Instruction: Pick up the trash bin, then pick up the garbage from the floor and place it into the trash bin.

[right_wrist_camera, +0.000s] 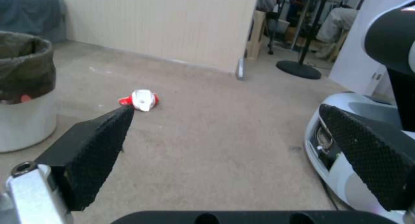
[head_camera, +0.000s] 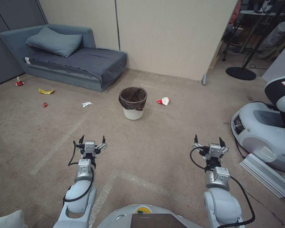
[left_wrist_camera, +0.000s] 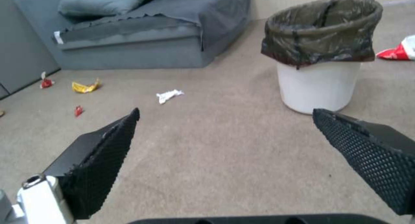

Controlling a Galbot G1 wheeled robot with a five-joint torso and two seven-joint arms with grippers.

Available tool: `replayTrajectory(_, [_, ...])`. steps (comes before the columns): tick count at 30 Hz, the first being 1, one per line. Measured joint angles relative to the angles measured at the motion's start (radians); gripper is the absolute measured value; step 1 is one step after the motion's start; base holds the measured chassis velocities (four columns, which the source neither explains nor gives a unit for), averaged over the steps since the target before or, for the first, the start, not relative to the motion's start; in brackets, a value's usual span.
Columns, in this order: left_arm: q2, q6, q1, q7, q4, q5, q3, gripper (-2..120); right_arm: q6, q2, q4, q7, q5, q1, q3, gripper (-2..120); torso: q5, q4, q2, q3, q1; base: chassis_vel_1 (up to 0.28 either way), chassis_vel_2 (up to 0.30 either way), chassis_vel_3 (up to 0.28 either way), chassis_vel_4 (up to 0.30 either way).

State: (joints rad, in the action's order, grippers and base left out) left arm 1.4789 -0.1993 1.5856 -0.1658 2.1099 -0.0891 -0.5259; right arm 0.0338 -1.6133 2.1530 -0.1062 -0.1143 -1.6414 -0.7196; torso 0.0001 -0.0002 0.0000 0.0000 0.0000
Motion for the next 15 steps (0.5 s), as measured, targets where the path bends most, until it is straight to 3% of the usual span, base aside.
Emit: replayTrajectory(15, [-0.002, 0.012, 0.012, -0.001, 0.012, 0.006, -0.002, 100, -0.028, 0.003, -0.003, 0.023, -0.005, -0.024, 0.049, 100, 0.0, 0.0002, 0.0, 0.0, 0.0, 0.0, 0.0, 0.0, 0.0])
